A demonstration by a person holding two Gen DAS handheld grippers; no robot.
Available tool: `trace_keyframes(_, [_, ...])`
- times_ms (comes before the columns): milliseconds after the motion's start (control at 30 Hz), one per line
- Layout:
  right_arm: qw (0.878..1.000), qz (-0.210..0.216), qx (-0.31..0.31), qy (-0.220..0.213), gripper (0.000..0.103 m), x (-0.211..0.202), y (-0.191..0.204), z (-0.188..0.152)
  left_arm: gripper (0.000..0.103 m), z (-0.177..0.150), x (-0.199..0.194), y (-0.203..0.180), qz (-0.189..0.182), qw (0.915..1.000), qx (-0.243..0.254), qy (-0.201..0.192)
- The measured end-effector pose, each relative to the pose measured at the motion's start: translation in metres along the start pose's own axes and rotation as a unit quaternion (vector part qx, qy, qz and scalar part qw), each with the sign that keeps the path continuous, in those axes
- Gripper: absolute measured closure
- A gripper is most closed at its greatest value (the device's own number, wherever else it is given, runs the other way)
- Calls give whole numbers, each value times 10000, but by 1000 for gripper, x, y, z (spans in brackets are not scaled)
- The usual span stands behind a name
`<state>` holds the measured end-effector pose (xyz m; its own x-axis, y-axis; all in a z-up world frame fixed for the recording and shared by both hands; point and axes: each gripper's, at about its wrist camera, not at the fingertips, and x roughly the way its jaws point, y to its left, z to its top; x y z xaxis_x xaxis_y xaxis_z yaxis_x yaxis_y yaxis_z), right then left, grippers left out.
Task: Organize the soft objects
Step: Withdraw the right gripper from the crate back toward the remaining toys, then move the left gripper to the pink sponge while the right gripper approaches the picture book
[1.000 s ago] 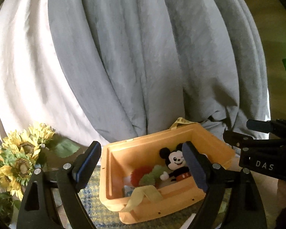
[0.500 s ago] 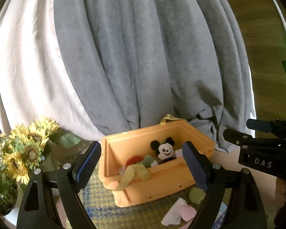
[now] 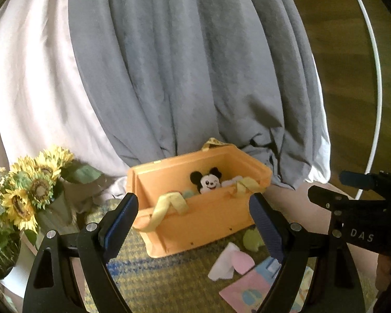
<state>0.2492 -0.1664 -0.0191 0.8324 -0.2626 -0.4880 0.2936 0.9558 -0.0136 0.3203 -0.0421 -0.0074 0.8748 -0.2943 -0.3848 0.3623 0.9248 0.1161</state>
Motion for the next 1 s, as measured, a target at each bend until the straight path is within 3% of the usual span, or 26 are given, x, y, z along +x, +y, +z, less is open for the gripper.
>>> trace_keyframes(467, [9973,-436,457,380,35,-27,5,-50,16,-29,-11,-3,-551,9974,293,353])
trace_keyframes(1000, [9877,-916,1116,603,35,-28,14,-102,16,-53,12,-11,-1384,9862,845,338])
